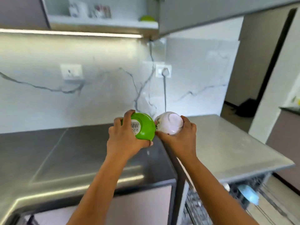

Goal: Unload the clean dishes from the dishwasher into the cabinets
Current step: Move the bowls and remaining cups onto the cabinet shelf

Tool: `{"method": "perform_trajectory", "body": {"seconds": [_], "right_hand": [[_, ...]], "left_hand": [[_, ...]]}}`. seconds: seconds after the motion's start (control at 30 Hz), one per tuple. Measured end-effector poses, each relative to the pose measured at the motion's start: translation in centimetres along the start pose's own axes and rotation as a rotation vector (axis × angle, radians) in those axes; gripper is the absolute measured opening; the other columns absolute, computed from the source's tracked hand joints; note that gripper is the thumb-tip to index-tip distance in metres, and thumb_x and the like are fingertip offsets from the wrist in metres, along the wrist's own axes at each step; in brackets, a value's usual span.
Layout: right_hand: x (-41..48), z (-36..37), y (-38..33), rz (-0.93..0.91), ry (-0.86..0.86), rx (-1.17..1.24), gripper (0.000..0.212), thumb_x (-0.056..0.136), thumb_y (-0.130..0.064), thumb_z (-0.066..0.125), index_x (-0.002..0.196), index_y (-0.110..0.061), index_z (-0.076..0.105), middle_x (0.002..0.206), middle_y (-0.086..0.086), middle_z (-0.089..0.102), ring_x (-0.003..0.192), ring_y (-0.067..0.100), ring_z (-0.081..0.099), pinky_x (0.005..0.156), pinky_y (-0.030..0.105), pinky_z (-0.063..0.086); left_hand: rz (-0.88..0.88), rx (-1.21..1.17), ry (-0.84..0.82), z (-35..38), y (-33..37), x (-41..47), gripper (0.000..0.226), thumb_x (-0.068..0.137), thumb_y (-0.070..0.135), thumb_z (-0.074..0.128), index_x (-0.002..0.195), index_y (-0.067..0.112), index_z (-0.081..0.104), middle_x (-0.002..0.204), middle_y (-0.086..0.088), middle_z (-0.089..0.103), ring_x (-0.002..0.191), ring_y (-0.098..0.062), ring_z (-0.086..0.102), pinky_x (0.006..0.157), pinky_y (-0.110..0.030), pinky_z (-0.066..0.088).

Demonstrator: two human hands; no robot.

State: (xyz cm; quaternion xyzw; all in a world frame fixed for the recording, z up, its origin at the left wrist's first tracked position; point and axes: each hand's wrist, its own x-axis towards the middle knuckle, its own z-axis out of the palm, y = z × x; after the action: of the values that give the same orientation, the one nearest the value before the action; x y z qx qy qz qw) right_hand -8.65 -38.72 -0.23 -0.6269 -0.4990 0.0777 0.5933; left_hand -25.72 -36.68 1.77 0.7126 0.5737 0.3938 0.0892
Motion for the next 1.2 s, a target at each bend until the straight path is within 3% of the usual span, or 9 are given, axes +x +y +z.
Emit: {"method": "perform_trajectory", "body": {"seconds": [0.2, 0.37, 0.53, 0.67, 0.8, 0.93, 1.07, 1.2], "right_hand": [[8.1, 4.8, -7.6, -0.157, 0.017, 0.160, 0.085, 0.042, -0.053, 0.084, 0.116, -0.025, 0.053, 0.112, 0.001, 0.053, 0.096, 0.008, 0.046, 0.078, 0.023, 0.038], [14.7, 9.3, -12.7, -0.275, 0.075, 0.234, 0.089, 0.046, -0.050, 0.086, 0.124, -0.025, 0.050, 0.117, -0.004, 0.048, 0.099, 0.004, 0.041, 0.079, 0.018, 0.035], [21.1, 13.1, -17.7, -0.394, 0.128, 0.303, 0.090, 0.048, -0.043, 0.088, 0.127, -0.024, 0.050, 0.120, 0.000, 0.050, 0.109, 0.014, 0.050, 0.086, 0.022, 0.041], [26.4, 13.9, -21.4, -0.460, 0.186, 0.331, 0.097, 0.054, -0.044, 0.086, 0.136, -0.018, 0.043, 0.131, 0.004, 0.050, 0.121, 0.020, 0.049, 0.103, 0.037, 0.043], [31.9, 14.1, -24.2, -0.491, 0.200, 0.319, 0.096, 0.056, -0.044, 0.085, 0.137, -0.019, 0.040, 0.130, 0.002, 0.051, 0.116, 0.021, 0.052, 0.101, 0.041, 0.045], [38.7, 14.6, -27.2, -0.503, 0.175, 0.156, 0.096, 0.056, -0.041, 0.087, 0.135, -0.016, 0.037, 0.126, 0.007, 0.054, 0.113, 0.025, 0.054, 0.095, 0.038, 0.047], [44.5, 15.6, -28.4, -0.491, 0.067, -0.114, 0.101, 0.055, -0.045, 0.086, 0.135, -0.021, 0.030, 0.123, 0.013, 0.054, 0.109, 0.030, 0.055, 0.087, 0.034, 0.046], [48.4, 16.6, -27.9, -0.435, 0.035, -0.369, 0.103, 0.054, -0.045, 0.086, 0.135, -0.021, 0.028, 0.127, 0.015, 0.049, 0.115, 0.033, 0.052, 0.092, 0.036, 0.045]], "left_hand": [[0.058, 0.062, 0.204, -6.5, -0.2, 9.3, 0.111, 0.044, 0.053, 0.084, 0.133, 0.046, 0.018, 0.132, -0.001, 0.034, 0.118, -0.035, 0.040, 0.083, -0.040, 0.044], [0.129, 0.114, 0.326, -10.5, -1.2, 18.1, 0.112, 0.045, 0.054, 0.085, 0.135, 0.043, 0.019, 0.136, -0.001, 0.034, 0.122, -0.033, 0.038, 0.085, -0.041, 0.045], [0.194, 0.157, 0.471, -15.1, -1.6, 26.1, 0.115, 0.044, 0.057, 0.085, 0.137, 0.043, 0.019, 0.134, -0.002, 0.034, 0.121, -0.032, 0.038, 0.084, -0.042, 0.046], [0.292, 0.124, 0.617, -18.7, -0.1, 31.9, 0.113, 0.042, 0.057, 0.085, 0.136, 0.041, 0.023, 0.132, -0.006, 0.038, 0.116, -0.036, 0.041, 0.080, -0.043, 0.045], [0.243, 0.089, 0.536, -20.3, 2.6, 37.8, 0.111, 0.044, 0.055, 0.084, 0.134, 0.043, 0.021, 0.131, -0.006, 0.036, 0.118, -0.036, 0.040, 0.086, -0.042, 0.042], [0.204, 0.132, 0.385, -19.1, 5.6, 43.0, 0.111, 0.045, 0.053, 0.086, 0.135, 0.038, 0.022, 0.131, -0.007, 0.035, 0.121, -0.035, 0.039, 0.087, -0.039, 0.040], [0.170, 0.328, 0.264, -17.5, 8.3, 47.1, 0.107, 0.045, 0.056, 0.084, 0.133, 0.030, 0.029, 0.128, -0.010, 0.044, 0.121, -0.033, 0.040, 0.085, -0.035, 0.039], [0.127, 0.532, 0.153, -15.8, 9.6, 50.6, 0.100, 0.049, 0.058, 0.082, 0.130, 0.024, 0.035, 0.128, -0.005, 0.053, 0.120, -0.029, 0.048, 0.086, -0.032, 0.038]]}}
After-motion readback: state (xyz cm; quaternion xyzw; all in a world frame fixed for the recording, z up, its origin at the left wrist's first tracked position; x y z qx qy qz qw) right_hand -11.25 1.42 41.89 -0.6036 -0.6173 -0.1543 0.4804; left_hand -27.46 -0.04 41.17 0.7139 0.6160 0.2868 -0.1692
